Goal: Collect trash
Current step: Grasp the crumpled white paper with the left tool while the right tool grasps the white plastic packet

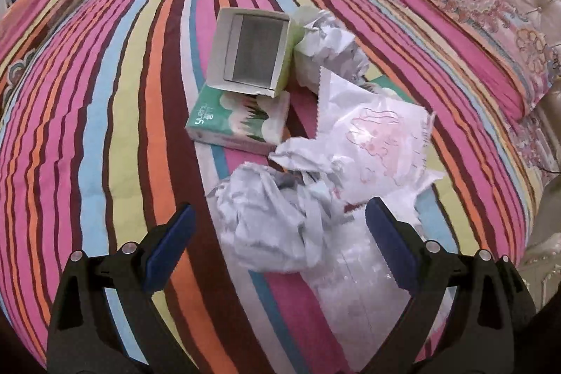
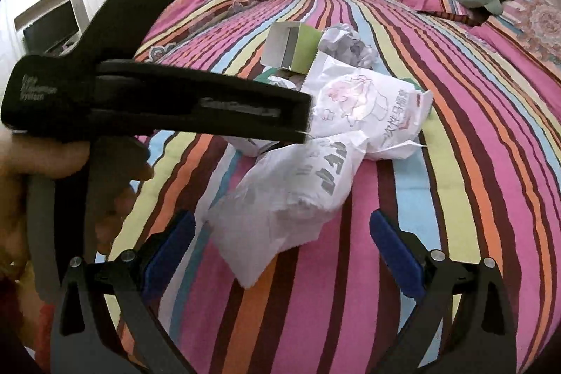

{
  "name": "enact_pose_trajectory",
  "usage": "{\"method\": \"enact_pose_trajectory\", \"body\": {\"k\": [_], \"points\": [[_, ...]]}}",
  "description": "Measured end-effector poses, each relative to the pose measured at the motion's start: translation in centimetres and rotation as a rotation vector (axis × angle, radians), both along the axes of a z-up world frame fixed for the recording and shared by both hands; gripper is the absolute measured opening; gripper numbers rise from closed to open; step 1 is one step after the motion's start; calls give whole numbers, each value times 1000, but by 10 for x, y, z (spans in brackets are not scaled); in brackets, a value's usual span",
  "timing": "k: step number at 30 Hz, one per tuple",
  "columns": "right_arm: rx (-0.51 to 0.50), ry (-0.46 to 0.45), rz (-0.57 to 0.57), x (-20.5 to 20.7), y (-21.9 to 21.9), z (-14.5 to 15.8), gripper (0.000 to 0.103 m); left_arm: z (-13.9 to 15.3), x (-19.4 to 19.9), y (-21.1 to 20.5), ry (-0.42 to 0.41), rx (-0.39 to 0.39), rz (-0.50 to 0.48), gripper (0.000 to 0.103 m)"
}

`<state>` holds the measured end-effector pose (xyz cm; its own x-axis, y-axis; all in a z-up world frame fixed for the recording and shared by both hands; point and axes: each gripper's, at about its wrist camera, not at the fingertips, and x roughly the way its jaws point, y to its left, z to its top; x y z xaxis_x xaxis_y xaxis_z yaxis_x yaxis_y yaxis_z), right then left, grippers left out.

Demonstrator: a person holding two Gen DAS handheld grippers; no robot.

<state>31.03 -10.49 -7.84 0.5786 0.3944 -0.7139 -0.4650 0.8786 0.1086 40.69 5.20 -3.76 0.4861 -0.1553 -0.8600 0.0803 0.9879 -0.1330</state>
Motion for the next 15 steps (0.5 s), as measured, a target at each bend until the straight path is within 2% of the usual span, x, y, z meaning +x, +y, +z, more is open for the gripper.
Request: {"method": "enact_pose_trajectory", "body": {"k": [2,5,6,7,10,11,13,15], "points": [[7,-2,-6,4,2,-2,95,-5,7,0,23,23,8,94],[23,21,-16,12,2,-6,95,-12,13,5,50,4,17,94],[23,25,-19,14,3,-7,95,-15,14,7,58,-4,23,85],[21,26,-21,15,4,-7,95,-15,14,9,61,-13,26,72],[-5,7,-23,18,10,-7,93,-17,12,18,64,-69,49,62],[-5,16,-19,19,11,-9,91,-17,12,21,63,-87,52,62],[11,45,-9,23,11,-12,68,-16,11,23,62,-105,51,59],[38,62,-21,26,5,-10,66,-15,8,26,60,-122,55,59]]}}
